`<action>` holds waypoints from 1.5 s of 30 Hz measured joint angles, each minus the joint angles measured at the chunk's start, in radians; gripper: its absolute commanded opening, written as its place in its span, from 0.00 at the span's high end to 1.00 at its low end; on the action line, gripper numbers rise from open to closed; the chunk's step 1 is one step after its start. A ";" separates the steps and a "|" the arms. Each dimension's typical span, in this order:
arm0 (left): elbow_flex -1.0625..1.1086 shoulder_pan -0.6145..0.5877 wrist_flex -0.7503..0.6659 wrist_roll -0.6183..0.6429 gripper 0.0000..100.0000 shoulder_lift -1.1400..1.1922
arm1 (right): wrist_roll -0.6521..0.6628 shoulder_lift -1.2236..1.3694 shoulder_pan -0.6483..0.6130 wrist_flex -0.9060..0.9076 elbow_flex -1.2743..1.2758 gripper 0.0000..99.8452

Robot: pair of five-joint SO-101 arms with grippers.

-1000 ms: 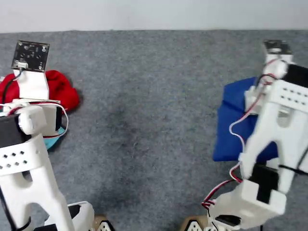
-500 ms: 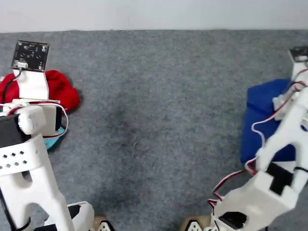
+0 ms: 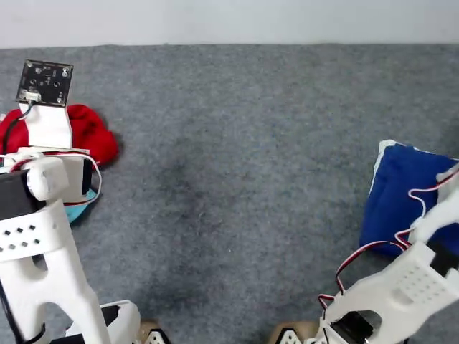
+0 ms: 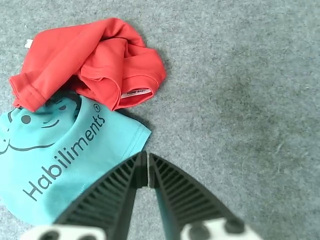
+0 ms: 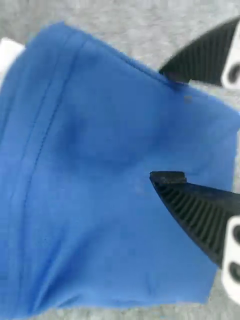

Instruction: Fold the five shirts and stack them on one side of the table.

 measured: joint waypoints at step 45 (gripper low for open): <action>0.000 0.000 0.000 0.000 0.98 0.000 | -0.009 0.184 0.031 0.002 -0.120 0.99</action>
